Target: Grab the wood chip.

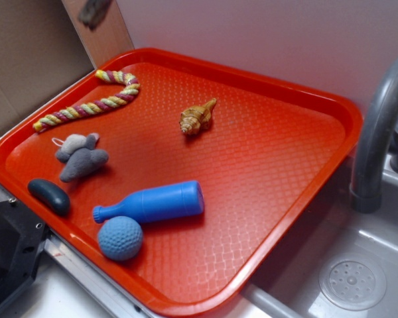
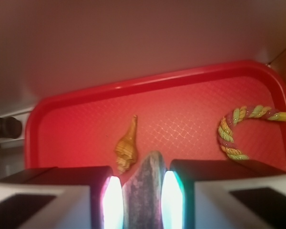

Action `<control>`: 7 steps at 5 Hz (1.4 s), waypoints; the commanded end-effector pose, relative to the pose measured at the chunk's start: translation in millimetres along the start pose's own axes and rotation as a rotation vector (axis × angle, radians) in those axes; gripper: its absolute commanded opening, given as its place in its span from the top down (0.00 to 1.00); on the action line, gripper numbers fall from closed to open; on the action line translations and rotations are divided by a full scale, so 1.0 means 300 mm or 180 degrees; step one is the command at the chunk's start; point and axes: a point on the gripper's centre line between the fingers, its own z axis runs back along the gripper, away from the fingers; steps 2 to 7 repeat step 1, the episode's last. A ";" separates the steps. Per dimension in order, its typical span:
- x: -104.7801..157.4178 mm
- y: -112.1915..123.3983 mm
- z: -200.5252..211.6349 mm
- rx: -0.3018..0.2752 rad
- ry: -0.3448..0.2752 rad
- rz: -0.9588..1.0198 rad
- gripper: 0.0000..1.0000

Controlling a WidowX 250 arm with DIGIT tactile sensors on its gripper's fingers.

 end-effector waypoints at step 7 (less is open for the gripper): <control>-0.010 -0.022 0.104 0.0116 -0.0018 -0.0199 1.00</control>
